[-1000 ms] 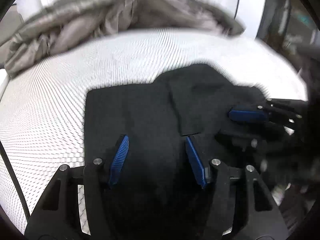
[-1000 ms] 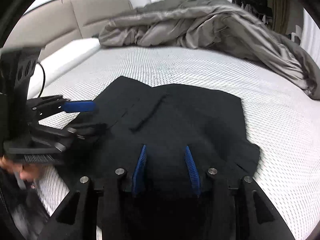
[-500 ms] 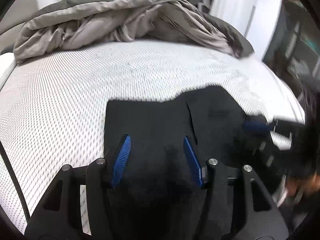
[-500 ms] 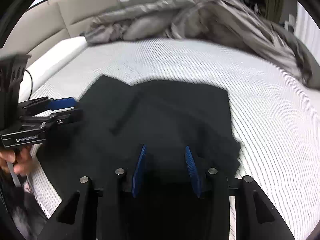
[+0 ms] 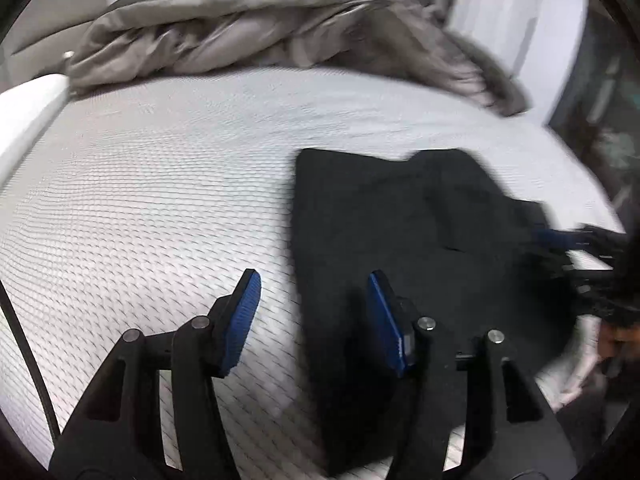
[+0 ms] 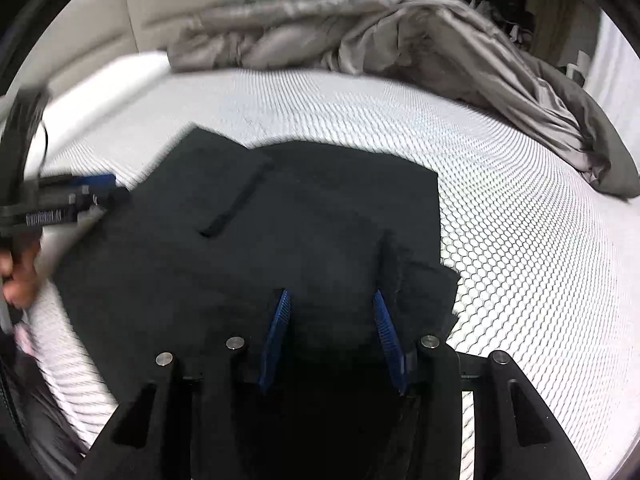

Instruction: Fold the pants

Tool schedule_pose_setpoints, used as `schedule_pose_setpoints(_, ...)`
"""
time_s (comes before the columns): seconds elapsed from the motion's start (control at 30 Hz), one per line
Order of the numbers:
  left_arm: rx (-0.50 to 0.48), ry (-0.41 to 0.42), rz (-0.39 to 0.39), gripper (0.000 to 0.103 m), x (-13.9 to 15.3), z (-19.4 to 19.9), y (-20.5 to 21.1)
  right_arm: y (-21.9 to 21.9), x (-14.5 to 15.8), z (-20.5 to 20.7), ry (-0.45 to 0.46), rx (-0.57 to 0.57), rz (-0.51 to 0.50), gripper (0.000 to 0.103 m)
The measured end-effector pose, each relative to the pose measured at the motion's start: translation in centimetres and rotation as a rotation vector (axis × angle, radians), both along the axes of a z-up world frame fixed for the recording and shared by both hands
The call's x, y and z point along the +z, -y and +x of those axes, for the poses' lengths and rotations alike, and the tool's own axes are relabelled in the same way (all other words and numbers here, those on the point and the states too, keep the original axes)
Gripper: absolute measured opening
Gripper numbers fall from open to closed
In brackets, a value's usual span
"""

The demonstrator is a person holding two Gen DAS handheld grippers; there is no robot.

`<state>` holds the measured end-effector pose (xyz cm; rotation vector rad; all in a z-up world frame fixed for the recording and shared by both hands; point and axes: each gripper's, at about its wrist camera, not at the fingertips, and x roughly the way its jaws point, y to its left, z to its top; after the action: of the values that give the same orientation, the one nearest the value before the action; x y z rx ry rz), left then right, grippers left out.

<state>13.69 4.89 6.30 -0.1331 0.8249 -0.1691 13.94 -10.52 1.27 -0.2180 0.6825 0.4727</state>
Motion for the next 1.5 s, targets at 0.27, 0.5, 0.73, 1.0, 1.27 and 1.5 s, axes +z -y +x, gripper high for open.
schedule_pose_setpoints(0.27, -0.320, -0.035, 0.159, 0.054, -2.4, -2.7, 6.1, -3.1, -3.1, -1.7, -0.043, 0.212, -0.086, 0.047)
schedule_pose_setpoints(0.5, -0.168, 0.035, -0.053, 0.055, 0.3, -3.8, -0.3, 7.7, 0.3, -2.4, -0.054, 0.106, 0.175, 0.062)
schedule_pose_setpoints(0.73, 0.036, -0.154, -0.245, 0.040, -3.3, -0.9, -3.4, 12.8, -3.2, 3.6, -0.341, -0.094, 0.483, 0.065)
schedule_pose_setpoints(1.0, 0.068, -0.127, -0.110, 0.034, -1.8, 1.9, -1.1, 11.8, -2.0, 4.9, -0.261, -0.109, 0.555, 0.028)
schedule_pose_setpoints(1.27, 0.119, -0.069, 0.000, 0.036, -0.5, 2.7, -0.4, 12.1, -1.3, 5.7, -0.210, -0.215, 0.429, 0.058)
schedule_pose_setpoints(1.5, 0.138, 0.085, 0.070, 0.088, 3.0, -3.6, 1.1, 11.5, 3.2, 0.9, 0.021, -0.137, 0.359, 0.102)
